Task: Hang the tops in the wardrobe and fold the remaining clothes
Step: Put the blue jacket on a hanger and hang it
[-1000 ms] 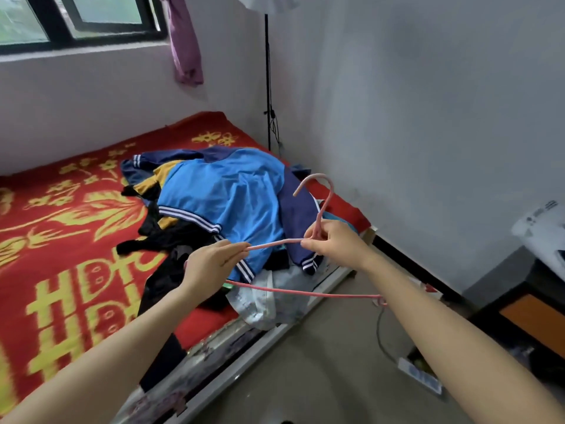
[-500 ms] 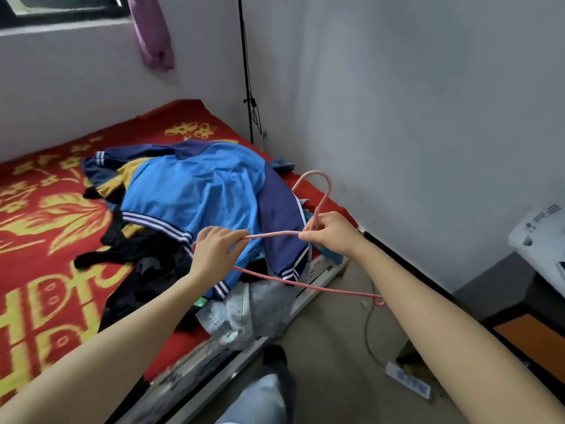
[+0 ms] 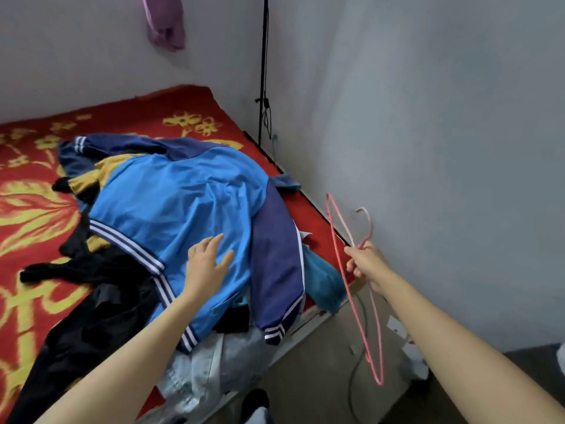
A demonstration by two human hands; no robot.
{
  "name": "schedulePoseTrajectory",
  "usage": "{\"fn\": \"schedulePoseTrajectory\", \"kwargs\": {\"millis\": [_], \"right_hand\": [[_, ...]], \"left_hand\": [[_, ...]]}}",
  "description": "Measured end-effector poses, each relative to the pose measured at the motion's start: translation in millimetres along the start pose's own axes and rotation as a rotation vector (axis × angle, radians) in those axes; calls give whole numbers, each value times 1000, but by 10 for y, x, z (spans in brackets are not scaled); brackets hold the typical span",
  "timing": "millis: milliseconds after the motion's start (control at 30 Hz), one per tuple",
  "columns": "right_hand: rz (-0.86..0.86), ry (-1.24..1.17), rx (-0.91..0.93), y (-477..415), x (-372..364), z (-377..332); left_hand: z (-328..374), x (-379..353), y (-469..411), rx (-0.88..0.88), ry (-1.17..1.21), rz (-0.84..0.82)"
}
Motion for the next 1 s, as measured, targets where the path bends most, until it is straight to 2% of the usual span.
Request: {"fn": "schedulePoseTrajectory", "kwargs": {"millis": [233,433,600,867,1000], "right_hand": [[47,-135,8,-719,61,-154],[-70,159,96,-1602,-210,-397],[-146,232,83,-2438,-399,-610],[-204,366,213,-3594,-881,-1095],[-228,567,149,-3915,-1106,-1067]], "left_hand": [[66,132,-547,55,27,96],[-12,27,-767,185,73,153],[12,-93,-1010,311,44,208],[-2,-263,-1691,461,9,252],[-223,-351,-1802,554,0,229]]}}
Point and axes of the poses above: each hand's wrist, its own y-axis away from the middle knuckle, its own x-axis out of the back of the hand, z = x × y, the point moved 10 cm from there along -y, towards the middle knuckle, and after that the axes turned 7 degrees about -z, right-handed, at the moved point
